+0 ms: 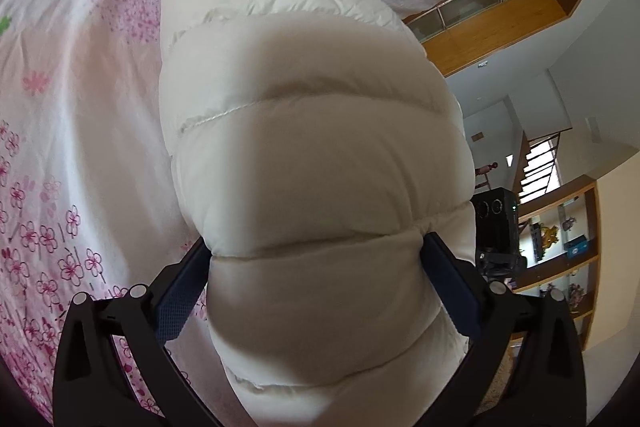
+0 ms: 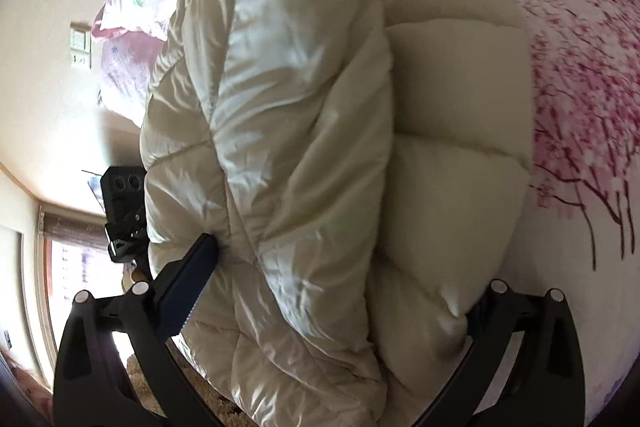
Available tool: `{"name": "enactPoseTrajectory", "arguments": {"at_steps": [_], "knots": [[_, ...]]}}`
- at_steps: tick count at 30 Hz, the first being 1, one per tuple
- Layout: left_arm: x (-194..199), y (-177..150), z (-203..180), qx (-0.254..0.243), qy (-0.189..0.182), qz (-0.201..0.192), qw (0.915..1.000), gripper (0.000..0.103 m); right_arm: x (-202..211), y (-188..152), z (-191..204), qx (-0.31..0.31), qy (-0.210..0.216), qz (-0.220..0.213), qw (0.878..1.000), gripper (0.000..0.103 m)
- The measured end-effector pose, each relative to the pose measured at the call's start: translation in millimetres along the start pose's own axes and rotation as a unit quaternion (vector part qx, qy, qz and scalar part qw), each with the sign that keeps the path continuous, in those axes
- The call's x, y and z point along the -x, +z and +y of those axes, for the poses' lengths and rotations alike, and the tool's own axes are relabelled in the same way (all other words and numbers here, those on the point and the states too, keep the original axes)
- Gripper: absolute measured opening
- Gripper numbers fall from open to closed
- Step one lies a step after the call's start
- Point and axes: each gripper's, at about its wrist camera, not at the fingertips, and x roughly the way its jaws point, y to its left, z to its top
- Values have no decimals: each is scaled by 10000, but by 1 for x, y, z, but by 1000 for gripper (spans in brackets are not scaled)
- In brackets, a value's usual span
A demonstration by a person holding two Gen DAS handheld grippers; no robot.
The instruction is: Fold large clothes
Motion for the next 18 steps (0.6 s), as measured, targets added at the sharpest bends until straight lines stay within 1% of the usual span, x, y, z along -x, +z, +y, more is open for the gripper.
{"name": "enactPoseTrajectory", "arguments": {"at_steps": [2,3,4,5,6,7,8,9,10,12,15,18], "knots": [[0,0,3,68,-80,24,9999,102,-3,0,3,19,100,-26,9999,101],[0,-1,3,81,-114,18,9999,101,-5,0,1,-14,174,-28,9998,95],[0,-2,3,90,-135,8,9999,99,-5,-1,-4,-88,310,0,9995,81],[1,-2,3,92,-163,-13,9998,94,-9,-2,-9,-205,562,32,9982,74],[3,-3,2,91,-180,-40,9998,88,-8,-10,-17,-273,713,45,9971,64],[5,-3,1,88,-210,-71,9997,84,-10,-11,-19,-308,856,42,9958,55],[7,-3,1,79,-236,-97,9996,77,-11,-14,-18,-290,942,15,9951,51],[9,-3,0,73,-267,-126,9995,71,-11,-16,-16,-254,973,-21,9949,44],[10,-4,0,63,-293,-149,9994,69,-10,-17,-12,-242,983,-45,9949,39],[16,-4,0,33,-357,-244,9991,59,-7,-21,-3,-145,952,-144,9952,34],[24,-4,-1,-9,-482,-387,9981,50,-2,-22,13,-27,855,-252,9960,28],[39,-4,0,-62,-611,-578,9964,47,1,-18,36,203,877,-350,9953,26]]}}
